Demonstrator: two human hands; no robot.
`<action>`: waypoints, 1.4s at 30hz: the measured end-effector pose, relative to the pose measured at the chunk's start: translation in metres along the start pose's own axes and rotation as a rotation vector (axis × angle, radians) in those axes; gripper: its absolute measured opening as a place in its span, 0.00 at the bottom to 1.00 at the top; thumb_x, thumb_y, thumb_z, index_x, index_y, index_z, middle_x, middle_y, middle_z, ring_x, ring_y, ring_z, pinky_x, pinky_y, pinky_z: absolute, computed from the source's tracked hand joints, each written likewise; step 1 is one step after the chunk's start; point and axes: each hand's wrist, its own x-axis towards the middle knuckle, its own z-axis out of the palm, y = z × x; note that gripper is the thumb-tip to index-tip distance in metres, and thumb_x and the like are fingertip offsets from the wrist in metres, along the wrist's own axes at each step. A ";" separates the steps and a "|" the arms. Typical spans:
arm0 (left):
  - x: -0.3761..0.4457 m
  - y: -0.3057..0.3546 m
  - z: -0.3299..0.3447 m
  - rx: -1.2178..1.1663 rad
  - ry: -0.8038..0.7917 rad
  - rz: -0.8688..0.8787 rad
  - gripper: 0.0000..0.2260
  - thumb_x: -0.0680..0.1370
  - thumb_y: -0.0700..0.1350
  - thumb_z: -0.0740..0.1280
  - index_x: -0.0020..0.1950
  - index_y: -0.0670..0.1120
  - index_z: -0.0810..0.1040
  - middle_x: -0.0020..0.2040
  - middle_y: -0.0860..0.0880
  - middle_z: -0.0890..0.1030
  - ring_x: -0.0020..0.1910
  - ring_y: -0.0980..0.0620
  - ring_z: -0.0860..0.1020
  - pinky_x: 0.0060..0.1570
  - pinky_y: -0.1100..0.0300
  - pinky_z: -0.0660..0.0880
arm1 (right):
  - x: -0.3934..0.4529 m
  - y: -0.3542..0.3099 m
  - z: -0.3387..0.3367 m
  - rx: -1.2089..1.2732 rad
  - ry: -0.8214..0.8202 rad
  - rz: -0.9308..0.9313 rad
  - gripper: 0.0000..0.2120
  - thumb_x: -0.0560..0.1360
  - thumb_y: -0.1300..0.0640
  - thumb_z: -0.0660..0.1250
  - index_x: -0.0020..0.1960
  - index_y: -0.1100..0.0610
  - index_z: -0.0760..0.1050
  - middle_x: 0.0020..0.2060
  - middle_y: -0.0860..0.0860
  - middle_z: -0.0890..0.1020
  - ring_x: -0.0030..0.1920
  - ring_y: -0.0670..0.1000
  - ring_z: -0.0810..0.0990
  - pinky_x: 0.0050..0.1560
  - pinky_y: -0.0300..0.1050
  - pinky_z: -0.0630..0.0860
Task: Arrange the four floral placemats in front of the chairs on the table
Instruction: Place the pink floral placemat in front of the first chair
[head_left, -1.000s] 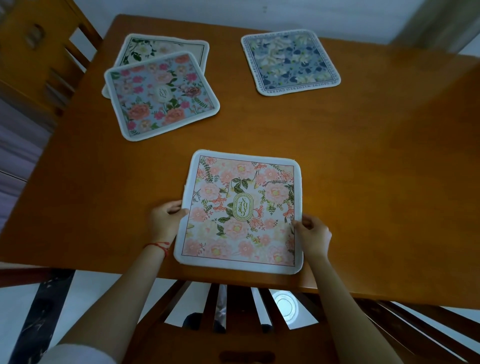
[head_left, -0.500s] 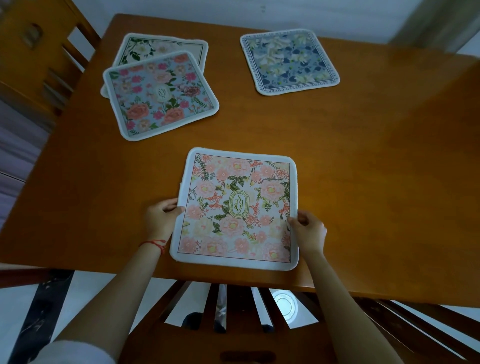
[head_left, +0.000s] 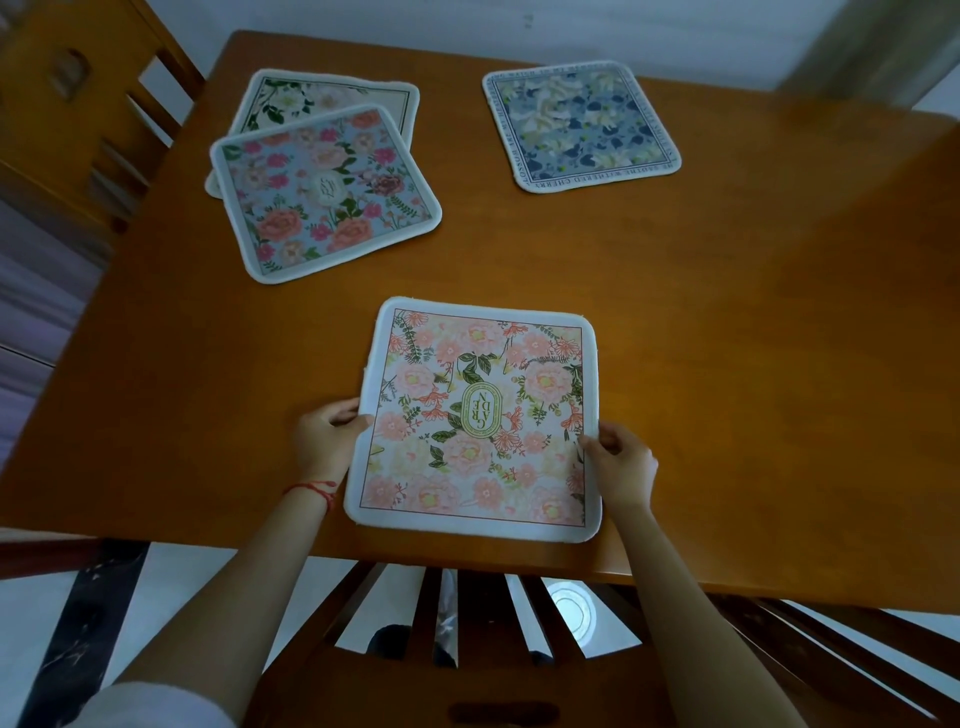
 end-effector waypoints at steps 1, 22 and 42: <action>0.000 0.000 0.000 -0.003 -0.002 0.002 0.15 0.72 0.35 0.69 0.58 0.38 0.78 0.53 0.39 0.81 0.41 0.47 0.78 0.34 0.64 0.72 | 0.000 0.001 0.000 0.000 0.007 -0.002 0.10 0.74 0.61 0.67 0.54 0.60 0.78 0.43 0.48 0.80 0.35 0.38 0.75 0.28 0.20 0.68; -0.001 -0.001 0.000 -0.010 -0.012 0.021 0.15 0.72 0.36 0.69 0.59 0.37 0.77 0.54 0.38 0.81 0.43 0.46 0.79 0.44 0.54 0.76 | 0.002 0.004 0.002 -0.014 0.028 0.000 0.11 0.75 0.59 0.66 0.57 0.59 0.77 0.43 0.49 0.81 0.38 0.44 0.77 0.29 0.20 0.68; -0.020 -0.002 -0.004 0.271 -0.021 0.289 0.13 0.76 0.37 0.64 0.59 0.37 0.76 0.57 0.38 0.77 0.55 0.41 0.75 0.53 0.55 0.71 | -0.016 0.004 -0.001 -0.173 0.037 -0.054 0.12 0.77 0.56 0.62 0.56 0.59 0.77 0.50 0.55 0.81 0.45 0.50 0.77 0.36 0.34 0.70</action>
